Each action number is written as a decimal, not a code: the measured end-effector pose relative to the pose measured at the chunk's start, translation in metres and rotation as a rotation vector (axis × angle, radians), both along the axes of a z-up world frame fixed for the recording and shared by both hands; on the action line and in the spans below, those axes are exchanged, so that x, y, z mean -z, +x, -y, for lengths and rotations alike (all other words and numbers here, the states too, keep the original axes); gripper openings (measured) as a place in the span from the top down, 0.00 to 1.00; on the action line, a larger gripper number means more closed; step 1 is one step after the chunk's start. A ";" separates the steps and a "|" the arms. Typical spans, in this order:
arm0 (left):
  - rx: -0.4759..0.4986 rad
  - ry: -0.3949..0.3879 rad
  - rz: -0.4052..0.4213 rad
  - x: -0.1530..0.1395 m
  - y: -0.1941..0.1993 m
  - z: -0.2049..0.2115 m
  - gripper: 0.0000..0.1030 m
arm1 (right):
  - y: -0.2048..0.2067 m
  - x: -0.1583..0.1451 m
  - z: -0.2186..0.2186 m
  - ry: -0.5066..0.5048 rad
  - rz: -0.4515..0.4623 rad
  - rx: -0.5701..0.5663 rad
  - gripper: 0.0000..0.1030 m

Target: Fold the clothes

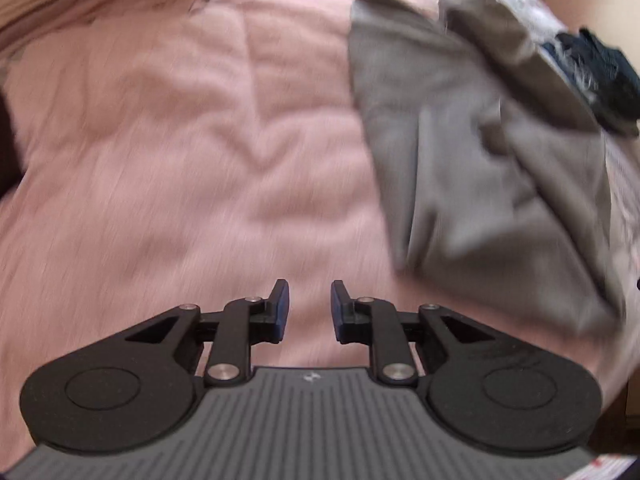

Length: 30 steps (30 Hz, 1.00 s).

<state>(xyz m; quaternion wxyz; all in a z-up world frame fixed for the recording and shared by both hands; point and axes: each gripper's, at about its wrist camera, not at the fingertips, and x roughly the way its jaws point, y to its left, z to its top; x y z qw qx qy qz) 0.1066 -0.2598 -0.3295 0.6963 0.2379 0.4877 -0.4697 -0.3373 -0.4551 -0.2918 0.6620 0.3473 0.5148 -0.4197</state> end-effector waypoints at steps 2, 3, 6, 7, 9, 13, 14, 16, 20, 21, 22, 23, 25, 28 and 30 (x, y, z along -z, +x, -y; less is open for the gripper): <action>0.008 -0.068 -0.003 0.002 0.014 0.043 0.81 | 0.031 -0.010 0.030 -0.089 0.067 -0.052 0.58; 0.015 -0.102 0.001 0.004 0.023 0.068 0.77 | 0.050 -0.014 0.047 -0.131 0.115 -0.080 0.58; 0.024 -0.179 0.021 0.012 0.048 0.140 0.62 | 0.108 -0.023 0.096 -0.219 0.236 -0.148 0.58; 0.019 -0.193 0.035 0.015 0.055 0.163 0.59 | 0.128 -0.025 0.112 -0.244 0.283 -0.169 0.58; 0.033 -0.222 0.043 0.024 0.068 0.208 0.53 | 0.167 -0.024 0.142 -0.280 0.347 -0.204 0.58; 0.083 -0.283 0.051 0.034 0.094 0.286 0.44 | 0.241 -0.015 0.206 -0.322 0.428 -0.250 0.57; 0.114 -0.294 0.062 0.036 0.099 0.304 0.35 | 0.256 -0.010 0.227 -0.325 0.434 -0.250 0.57; 0.170 -0.282 0.095 0.046 0.104 0.337 0.22 | 0.277 0.000 0.255 -0.307 0.469 -0.267 0.54; 0.181 -0.194 0.079 0.082 0.120 0.386 0.28 | 0.303 0.035 0.296 -0.201 0.485 -0.261 0.54; 0.176 -0.199 0.042 0.089 0.123 0.388 0.51 | 0.306 0.043 0.300 -0.171 0.504 -0.272 0.54; 0.173 -0.222 0.009 0.089 0.124 0.387 0.70 | 0.304 0.049 0.300 -0.144 0.539 -0.292 0.77; 0.153 -0.248 -0.016 0.086 0.125 0.385 0.97 | 0.302 0.049 0.300 -0.143 0.550 -0.304 0.99; 0.120 -0.349 -0.033 0.066 0.125 0.368 0.97 | 0.297 0.036 0.303 -0.164 0.574 -0.316 0.99; 0.085 -0.495 -0.044 0.016 0.126 0.334 0.97 | 0.286 -0.011 0.307 -0.276 0.637 -0.400 0.99; 0.082 -0.553 0.017 -0.015 0.124 0.326 0.97 | 0.280 -0.037 0.319 -0.359 0.636 -0.429 0.99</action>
